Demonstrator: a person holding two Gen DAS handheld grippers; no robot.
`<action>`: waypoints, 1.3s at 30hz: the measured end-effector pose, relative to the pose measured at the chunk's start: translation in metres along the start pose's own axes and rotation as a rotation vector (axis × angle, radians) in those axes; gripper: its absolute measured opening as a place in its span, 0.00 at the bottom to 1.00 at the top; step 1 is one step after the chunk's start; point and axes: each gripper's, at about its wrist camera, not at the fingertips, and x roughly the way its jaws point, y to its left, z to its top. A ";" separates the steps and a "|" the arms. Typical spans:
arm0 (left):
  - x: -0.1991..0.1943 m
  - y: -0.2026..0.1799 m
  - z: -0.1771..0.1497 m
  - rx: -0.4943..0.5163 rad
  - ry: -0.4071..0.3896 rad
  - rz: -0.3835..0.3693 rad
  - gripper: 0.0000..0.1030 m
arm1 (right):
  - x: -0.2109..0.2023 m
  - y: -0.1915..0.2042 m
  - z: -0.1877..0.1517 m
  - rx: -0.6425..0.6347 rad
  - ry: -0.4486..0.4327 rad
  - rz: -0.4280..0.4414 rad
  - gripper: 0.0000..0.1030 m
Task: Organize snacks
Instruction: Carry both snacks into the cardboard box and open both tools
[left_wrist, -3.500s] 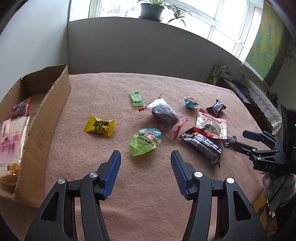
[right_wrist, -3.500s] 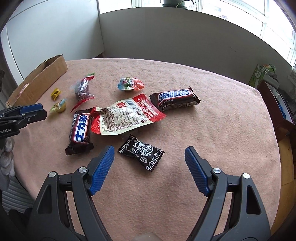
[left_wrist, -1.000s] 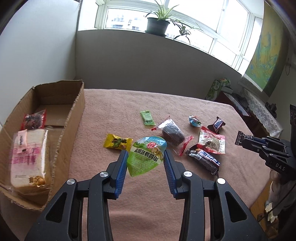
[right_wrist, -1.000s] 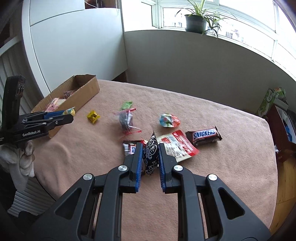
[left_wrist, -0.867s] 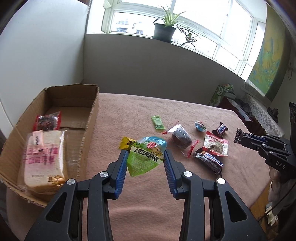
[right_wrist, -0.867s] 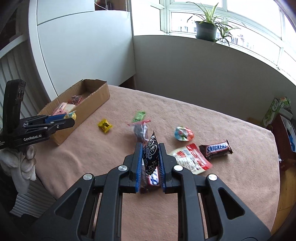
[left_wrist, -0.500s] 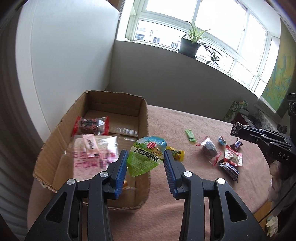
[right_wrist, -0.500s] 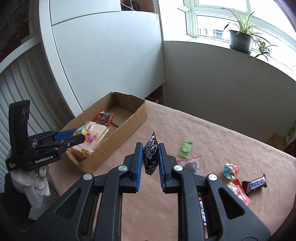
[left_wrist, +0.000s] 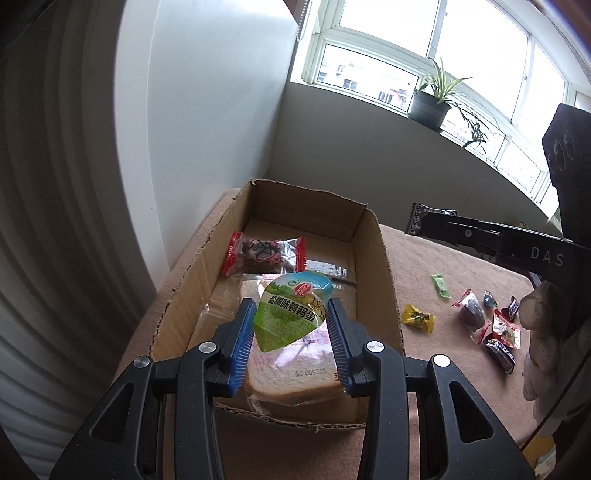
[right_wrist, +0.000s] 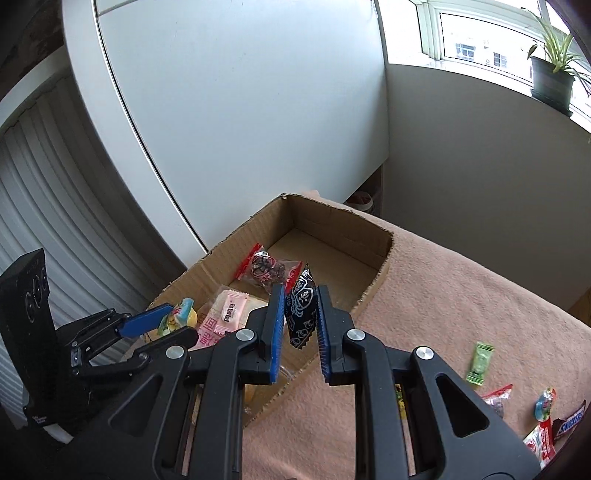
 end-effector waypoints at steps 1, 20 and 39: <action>0.001 0.002 0.000 -0.001 0.002 0.003 0.36 | 0.005 0.002 0.001 0.000 0.009 0.007 0.16; -0.014 -0.011 -0.002 0.031 -0.029 0.023 0.63 | -0.031 -0.013 -0.005 0.065 -0.069 -0.052 0.85; -0.032 -0.065 -0.025 0.076 -0.025 -0.083 0.63 | -0.151 -0.086 -0.096 0.144 -0.111 -0.198 0.85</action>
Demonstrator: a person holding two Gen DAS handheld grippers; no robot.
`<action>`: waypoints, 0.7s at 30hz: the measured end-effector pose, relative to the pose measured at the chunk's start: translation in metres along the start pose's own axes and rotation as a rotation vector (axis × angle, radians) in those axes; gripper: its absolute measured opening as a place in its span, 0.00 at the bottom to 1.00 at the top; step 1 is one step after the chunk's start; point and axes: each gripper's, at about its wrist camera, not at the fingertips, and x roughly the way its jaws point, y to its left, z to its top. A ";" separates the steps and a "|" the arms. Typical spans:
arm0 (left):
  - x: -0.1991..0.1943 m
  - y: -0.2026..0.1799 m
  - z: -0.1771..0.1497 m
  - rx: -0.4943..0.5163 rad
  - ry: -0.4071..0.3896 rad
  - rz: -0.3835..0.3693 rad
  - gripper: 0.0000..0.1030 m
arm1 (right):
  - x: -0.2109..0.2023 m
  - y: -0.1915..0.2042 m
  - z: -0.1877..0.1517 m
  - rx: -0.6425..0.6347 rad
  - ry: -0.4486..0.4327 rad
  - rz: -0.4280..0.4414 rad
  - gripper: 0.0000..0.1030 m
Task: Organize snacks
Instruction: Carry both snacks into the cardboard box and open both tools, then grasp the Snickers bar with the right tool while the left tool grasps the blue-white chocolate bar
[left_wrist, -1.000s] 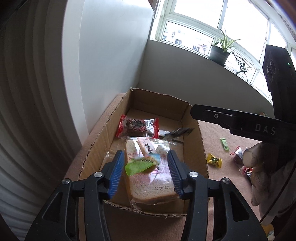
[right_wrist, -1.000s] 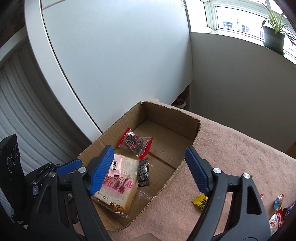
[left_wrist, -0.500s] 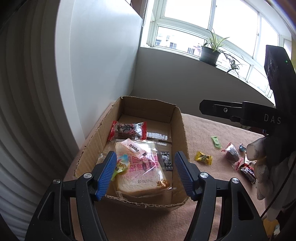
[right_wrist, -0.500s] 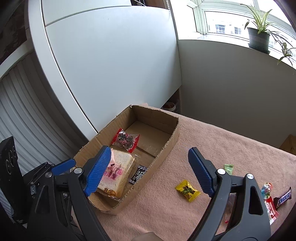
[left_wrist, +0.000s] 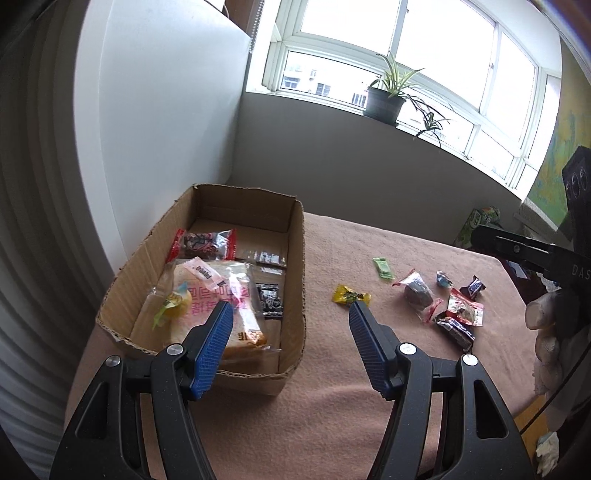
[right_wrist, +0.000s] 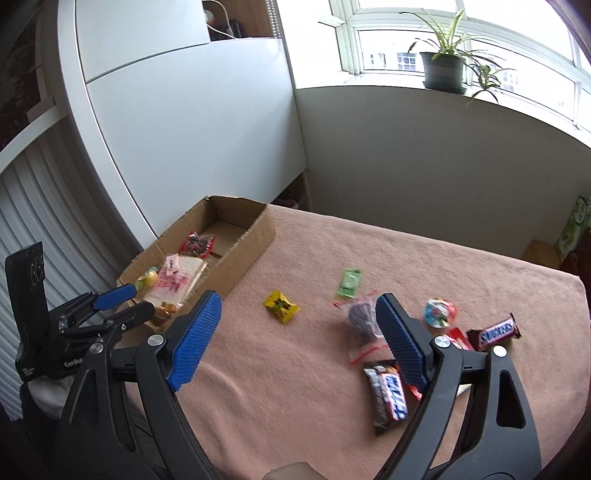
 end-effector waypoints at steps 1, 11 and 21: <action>0.001 -0.004 -0.001 0.002 0.005 -0.009 0.63 | -0.004 -0.008 -0.006 0.008 0.003 -0.017 0.85; 0.028 -0.051 -0.017 0.043 0.080 -0.099 0.63 | -0.024 -0.097 -0.059 0.164 0.056 -0.123 0.85; 0.054 -0.121 -0.031 0.118 0.158 -0.194 0.63 | -0.011 -0.164 -0.073 0.341 0.093 -0.118 0.85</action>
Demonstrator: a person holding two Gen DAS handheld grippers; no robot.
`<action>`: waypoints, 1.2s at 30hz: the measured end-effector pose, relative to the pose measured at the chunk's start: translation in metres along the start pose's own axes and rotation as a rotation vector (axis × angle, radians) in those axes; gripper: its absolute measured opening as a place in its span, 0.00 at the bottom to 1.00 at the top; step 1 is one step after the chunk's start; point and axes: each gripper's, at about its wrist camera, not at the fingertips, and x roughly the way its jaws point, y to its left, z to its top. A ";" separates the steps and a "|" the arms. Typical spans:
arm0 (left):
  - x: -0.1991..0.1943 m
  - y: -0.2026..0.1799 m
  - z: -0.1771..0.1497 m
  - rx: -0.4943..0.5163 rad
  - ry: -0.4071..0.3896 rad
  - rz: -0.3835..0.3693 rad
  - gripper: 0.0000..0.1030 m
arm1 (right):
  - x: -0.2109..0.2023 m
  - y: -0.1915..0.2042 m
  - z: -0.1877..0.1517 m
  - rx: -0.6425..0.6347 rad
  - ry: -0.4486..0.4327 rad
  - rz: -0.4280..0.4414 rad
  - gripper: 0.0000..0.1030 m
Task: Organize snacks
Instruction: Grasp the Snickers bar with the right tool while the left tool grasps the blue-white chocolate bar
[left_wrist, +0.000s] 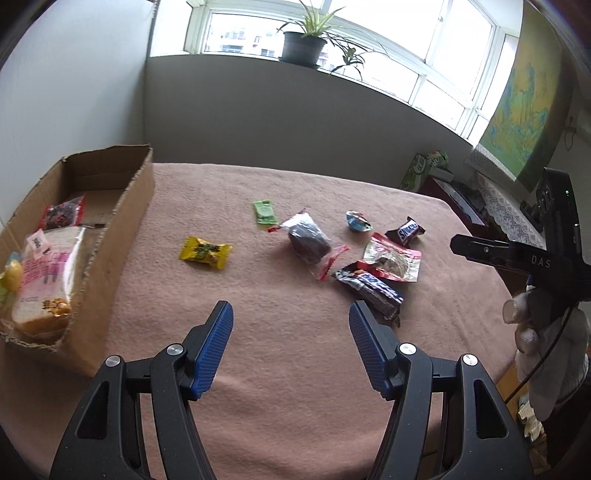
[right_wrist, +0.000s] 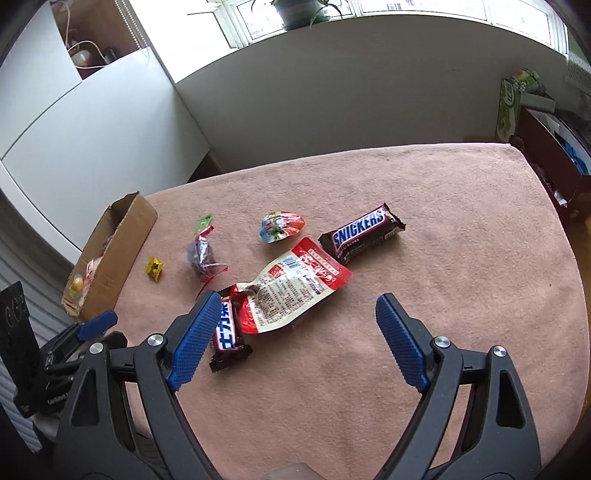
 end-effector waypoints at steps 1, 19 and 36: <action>0.004 -0.006 0.000 0.003 0.009 -0.011 0.63 | 0.002 -0.004 0.001 0.006 -0.004 -0.009 0.85; 0.075 -0.063 0.006 0.040 0.124 -0.051 0.66 | 0.085 -0.052 0.056 0.193 0.124 -0.071 0.82; 0.094 -0.077 0.007 0.071 0.135 0.007 0.65 | 0.113 -0.034 0.068 0.037 0.161 -0.204 0.50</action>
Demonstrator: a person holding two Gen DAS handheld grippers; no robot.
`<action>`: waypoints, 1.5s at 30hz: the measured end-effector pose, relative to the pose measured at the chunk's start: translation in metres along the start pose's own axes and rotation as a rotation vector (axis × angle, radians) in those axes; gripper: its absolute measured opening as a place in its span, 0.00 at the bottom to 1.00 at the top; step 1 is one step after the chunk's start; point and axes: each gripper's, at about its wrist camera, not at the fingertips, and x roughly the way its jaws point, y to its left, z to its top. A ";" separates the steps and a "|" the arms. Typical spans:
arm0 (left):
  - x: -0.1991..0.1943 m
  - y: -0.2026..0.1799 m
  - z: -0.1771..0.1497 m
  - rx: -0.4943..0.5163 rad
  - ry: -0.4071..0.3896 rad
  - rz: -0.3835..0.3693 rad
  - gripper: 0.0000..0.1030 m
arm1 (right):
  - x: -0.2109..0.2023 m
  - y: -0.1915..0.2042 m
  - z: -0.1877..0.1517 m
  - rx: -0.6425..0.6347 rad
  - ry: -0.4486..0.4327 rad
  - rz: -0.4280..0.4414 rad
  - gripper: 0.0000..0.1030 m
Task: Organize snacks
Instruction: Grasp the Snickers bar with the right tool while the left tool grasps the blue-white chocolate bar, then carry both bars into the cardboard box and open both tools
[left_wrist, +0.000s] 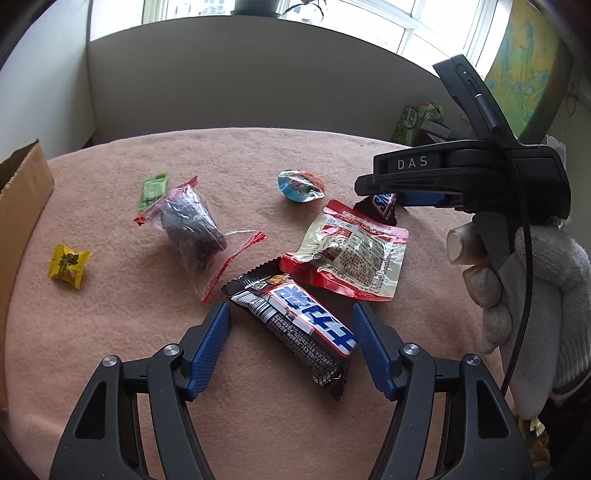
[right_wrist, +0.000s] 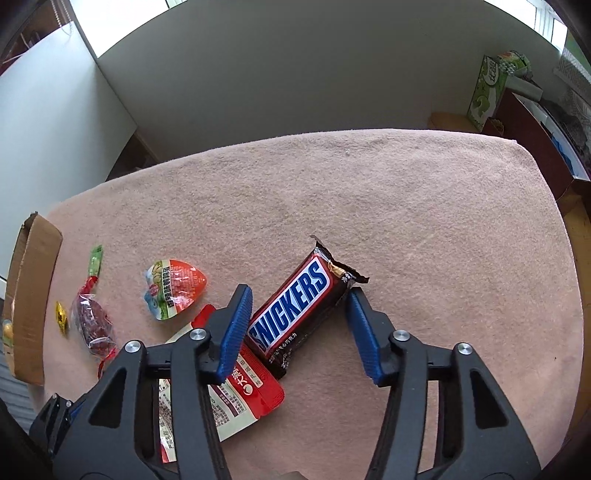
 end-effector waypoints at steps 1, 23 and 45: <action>0.002 -0.001 0.000 0.004 0.001 0.001 0.63 | 0.000 0.000 -0.001 -0.006 0.003 0.005 0.48; 0.007 0.028 0.010 -0.029 0.032 -0.049 0.27 | -0.022 -0.007 -0.029 -0.064 0.024 0.007 0.33; -0.046 0.034 -0.006 -0.041 -0.034 -0.165 0.27 | -0.091 -0.023 -0.075 -0.003 -0.075 0.091 0.30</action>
